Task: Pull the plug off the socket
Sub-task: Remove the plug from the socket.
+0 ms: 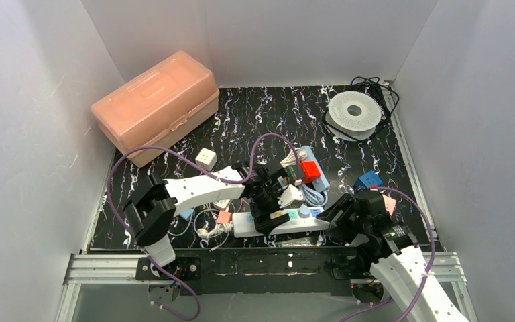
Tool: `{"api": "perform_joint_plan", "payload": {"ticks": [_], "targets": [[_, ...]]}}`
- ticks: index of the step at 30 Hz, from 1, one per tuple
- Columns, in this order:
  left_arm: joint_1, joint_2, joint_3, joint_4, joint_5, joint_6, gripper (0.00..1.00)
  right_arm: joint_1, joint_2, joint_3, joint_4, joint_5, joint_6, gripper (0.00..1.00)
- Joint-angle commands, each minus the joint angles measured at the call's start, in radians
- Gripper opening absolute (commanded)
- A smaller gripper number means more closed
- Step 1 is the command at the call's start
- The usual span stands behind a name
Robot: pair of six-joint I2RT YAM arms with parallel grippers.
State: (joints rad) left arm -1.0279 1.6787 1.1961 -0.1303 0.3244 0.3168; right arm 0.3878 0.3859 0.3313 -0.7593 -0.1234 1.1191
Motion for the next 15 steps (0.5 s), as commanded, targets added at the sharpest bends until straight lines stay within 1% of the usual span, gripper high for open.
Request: {"api": "perform_joint_plan", "payload": {"ticks": [1,4,7,9,12,15], "targets": [[0.036,0.009,0.052,-0.116,0.016,-0.079,0.16,0.006,-0.050,0.042,-0.129,-0.048,-0.018,0.76],[0.047,0.013,0.070,-0.129,0.022,-0.104,0.15,0.006,-0.091,0.029,-0.134,-0.052,0.003,0.76],[0.054,0.017,0.083,-0.140,0.038,-0.119,0.15,0.006,-0.090,0.006,-0.116,-0.030,0.049,0.76],[0.054,0.016,0.087,-0.141,0.044,-0.124,0.15,0.006,-0.106,-0.021,-0.052,0.003,0.101,0.76],[0.054,0.017,0.098,-0.155,0.051,-0.135,0.15,0.006,-0.131,-0.090,0.110,0.024,0.210,0.74],[0.054,0.016,0.106,-0.161,0.058,-0.147,0.15,0.006,-0.115,-0.129,0.219,0.047,0.279,0.73]]}}
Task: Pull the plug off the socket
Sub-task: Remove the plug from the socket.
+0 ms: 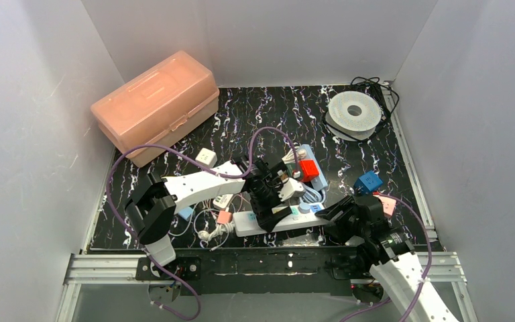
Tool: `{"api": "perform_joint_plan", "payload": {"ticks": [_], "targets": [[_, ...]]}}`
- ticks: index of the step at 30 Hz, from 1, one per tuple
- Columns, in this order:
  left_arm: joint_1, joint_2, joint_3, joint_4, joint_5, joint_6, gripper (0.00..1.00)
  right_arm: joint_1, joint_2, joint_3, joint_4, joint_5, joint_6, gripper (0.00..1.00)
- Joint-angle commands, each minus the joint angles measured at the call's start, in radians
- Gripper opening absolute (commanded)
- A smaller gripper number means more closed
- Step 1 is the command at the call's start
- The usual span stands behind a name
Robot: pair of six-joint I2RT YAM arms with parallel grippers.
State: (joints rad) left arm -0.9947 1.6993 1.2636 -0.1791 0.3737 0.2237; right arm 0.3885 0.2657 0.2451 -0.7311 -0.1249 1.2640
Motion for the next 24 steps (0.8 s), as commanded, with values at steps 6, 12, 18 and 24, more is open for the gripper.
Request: {"api": "perform_joint_plan", "payload": {"ticks": [6,12,18,24], "targets": [[0.015,0.021,0.064,-0.102,0.004,-0.128,0.15,0.006,0.072,-0.021,0.255,0.079,0.176,0.71],[-0.047,0.052,0.085,-0.045,-0.083,-0.182,0.16,0.007,0.107,-0.006,0.296,0.087,0.232,0.62],[-0.062,0.060,0.109,-0.017,-0.148,-0.230,0.16,0.013,0.102,0.003,0.284,0.115,0.218,0.53],[-0.092,0.098,0.213,-0.036,-0.144,-0.331,0.15,0.013,0.157,0.025,0.343,0.148,0.181,0.57]]}}
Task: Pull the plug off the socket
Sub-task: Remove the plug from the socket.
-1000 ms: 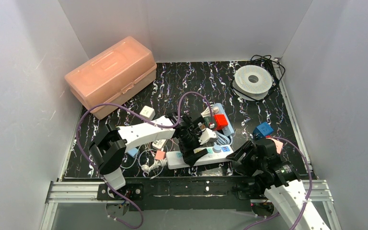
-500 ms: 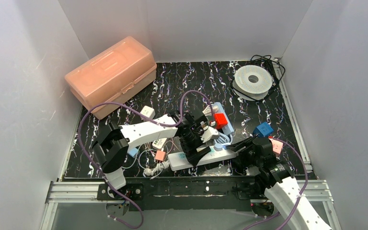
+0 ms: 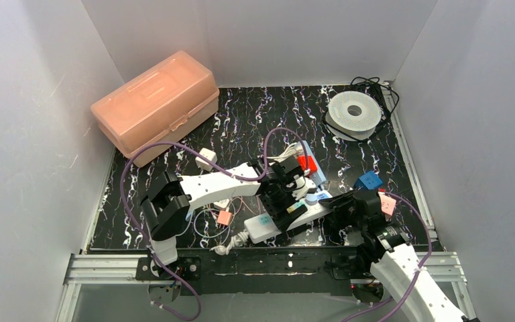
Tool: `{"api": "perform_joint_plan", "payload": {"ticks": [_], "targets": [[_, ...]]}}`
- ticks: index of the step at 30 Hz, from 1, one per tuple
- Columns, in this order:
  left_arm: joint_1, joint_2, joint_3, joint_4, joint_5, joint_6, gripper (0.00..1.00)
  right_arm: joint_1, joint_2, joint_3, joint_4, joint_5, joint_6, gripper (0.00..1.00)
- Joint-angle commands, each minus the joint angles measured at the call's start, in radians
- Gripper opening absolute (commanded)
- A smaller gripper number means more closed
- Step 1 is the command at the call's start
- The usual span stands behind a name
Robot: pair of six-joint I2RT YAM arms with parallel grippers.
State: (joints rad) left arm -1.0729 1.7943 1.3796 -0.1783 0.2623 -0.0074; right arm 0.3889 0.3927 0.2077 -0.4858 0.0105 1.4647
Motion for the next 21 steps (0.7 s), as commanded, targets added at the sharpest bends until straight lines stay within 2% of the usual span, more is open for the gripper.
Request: {"api": "perform_joint_plan", "payload": {"ticks": [1,4,6,8,9,12,13,17,19,21], "targets": [[-0.016,0.011,0.116,-0.045,-0.028,-0.117,0.15,0.013,0.040,0.068,0.110,0.017,-0.025,0.58],[-0.025,0.022,0.152,-0.053,-0.018,-0.154,0.16,0.015,0.071,0.078,0.152,0.027,-0.043,0.58],[-0.027,0.023,0.170,-0.068,-0.006,-0.169,0.18,0.014,0.079,0.090,0.150,0.042,-0.053,0.50],[-0.027,0.011,0.172,-0.080,-0.001,-0.157,0.23,0.015,0.066,0.113,0.114,0.070,-0.071,0.37],[-0.027,-0.003,0.167,-0.087,-0.001,-0.148,0.28,0.014,0.050,0.125,0.098,0.084,-0.081,0.28],[-0.027,-0.040,0.146,-0.117,0.017,-0.107,0.61,0.013,0.003,0.139,0.059,0.140,-0.099,0.03],[-0.026,-0.055,0.139,-0.127,0.018,-0.088,0.65,0.013,-0.012,0.141,0.057,0.148,-0.103,0.01],[0.002,-0.143,0.132,-0.140,0.021,0.020,0.74,0.005,-0.017,0.172,0.068,0.121,-0.148,0.01],[0.034,-0.178,0.154,-0.154,0.050,0.085,0.82,0.005,0.010,0.199,0.063,0.093,-0.184,0.01],[0.070,-0.210,0.185,-0.175,0.106,0.137,0.86,0.004,0.045,0.219,0.059,0.067,-0.212,0.01]]}}
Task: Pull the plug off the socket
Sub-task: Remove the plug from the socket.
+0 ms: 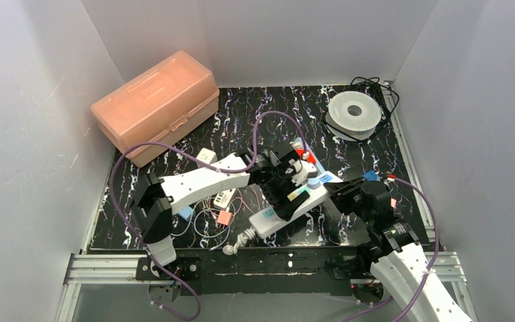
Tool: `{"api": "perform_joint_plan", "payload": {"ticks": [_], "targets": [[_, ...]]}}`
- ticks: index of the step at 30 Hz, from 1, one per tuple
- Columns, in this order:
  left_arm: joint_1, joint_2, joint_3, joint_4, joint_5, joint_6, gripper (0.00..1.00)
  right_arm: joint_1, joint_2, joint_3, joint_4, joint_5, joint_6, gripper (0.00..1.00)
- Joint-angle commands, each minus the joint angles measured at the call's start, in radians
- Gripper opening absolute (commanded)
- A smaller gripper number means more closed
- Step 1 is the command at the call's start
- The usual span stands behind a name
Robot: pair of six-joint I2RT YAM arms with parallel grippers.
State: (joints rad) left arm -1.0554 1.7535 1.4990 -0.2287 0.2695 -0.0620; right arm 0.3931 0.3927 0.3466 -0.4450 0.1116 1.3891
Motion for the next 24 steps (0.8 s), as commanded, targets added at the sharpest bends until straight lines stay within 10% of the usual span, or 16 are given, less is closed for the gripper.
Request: {"api": "perform_joint_plan", "payload": {"ticks": [1,8,24], "targets": [[0.070,-0.186,0.083,-0.133,0.133,0.211,0.90,-0.001,0.063,0.091,0.011,-0.042,-0.148,0.01],[0.133,-0.290,0.066,-0.155,0.286,0.289,0.98,-0.013,0.150,0.105,-0.010,-0.119,-0.163,0.01],[0.113,-0.152,-0.382,0.748,0.263,0.767,0.86,-0.049,0.071,0.086,-0.151,-0.231,-0.113,0.01]]}}
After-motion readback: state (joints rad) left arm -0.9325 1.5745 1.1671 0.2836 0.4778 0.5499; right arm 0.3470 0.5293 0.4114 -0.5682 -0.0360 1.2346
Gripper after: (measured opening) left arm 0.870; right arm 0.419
